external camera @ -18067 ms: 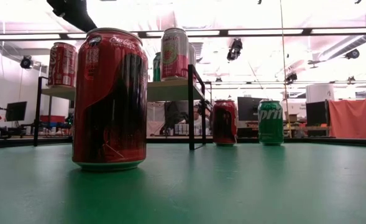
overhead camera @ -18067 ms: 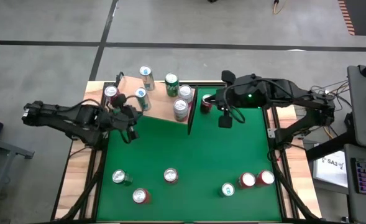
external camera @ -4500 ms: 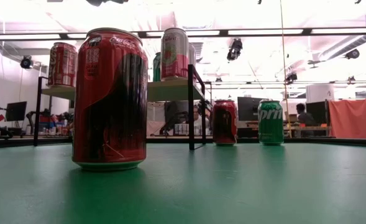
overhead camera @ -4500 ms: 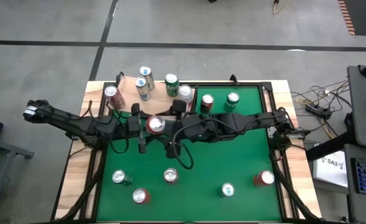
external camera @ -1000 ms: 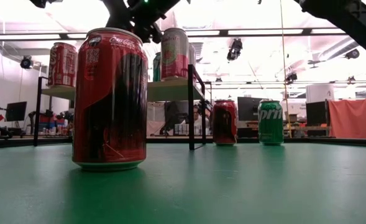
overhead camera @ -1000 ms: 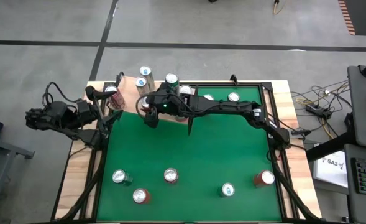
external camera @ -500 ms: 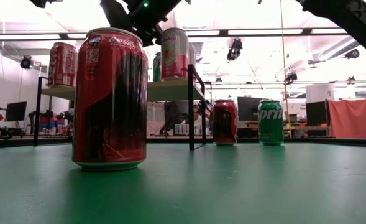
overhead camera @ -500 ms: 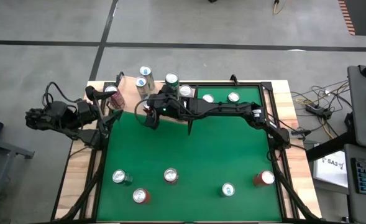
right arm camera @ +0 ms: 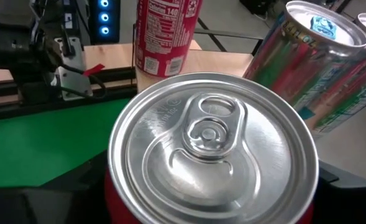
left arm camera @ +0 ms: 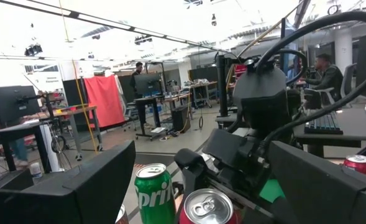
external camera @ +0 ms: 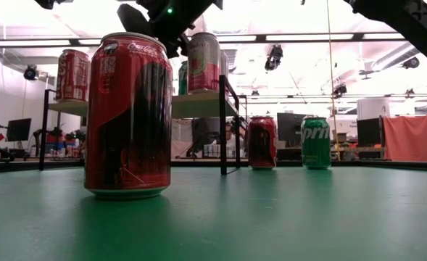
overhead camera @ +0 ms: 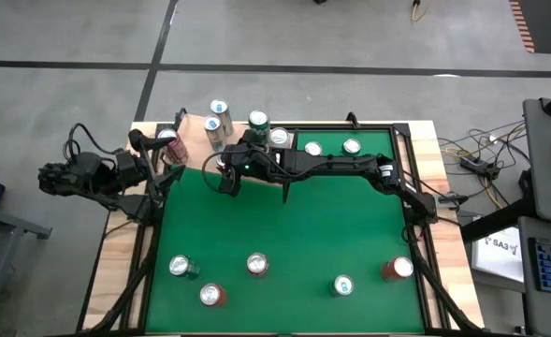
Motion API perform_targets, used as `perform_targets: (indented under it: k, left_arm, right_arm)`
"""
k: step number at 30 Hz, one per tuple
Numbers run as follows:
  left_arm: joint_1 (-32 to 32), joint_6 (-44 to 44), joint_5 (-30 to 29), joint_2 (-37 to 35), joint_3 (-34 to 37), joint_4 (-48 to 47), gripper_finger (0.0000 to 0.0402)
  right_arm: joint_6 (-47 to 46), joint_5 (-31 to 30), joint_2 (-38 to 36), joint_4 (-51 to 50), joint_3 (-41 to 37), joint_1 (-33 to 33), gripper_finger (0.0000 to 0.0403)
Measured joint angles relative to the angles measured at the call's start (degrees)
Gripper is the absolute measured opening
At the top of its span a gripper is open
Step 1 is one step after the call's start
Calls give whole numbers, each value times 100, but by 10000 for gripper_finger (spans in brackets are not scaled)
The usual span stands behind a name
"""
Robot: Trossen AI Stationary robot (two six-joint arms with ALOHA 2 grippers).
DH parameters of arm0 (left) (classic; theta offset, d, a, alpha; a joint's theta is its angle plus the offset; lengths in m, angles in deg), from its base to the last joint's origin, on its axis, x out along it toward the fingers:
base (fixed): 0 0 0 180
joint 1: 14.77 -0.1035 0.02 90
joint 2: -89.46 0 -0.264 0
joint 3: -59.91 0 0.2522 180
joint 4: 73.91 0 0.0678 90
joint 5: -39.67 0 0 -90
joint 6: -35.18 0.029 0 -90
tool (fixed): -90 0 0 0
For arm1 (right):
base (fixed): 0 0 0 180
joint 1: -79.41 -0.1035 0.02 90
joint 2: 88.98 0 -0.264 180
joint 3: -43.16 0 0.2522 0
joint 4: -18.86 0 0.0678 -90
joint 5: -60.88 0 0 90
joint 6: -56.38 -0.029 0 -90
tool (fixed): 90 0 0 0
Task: Place canned beverage on shelf
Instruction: Put the red soda can on the shelf
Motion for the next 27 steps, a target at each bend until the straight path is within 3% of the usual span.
perform_targets:
  k: [11,17,27]
  left_arm:
    - [0,0,0,0,4,-7,355]
    - [0,0,0,0,4,-10,355]
    - [-1,0,-2,0,4,-24,355]
  right_arm:
    - [50,-2,5,2,-34,9,284]
    - [78,-109,9,43,-34,9,318]
    - [77,-105,9,45,-34,47,306]
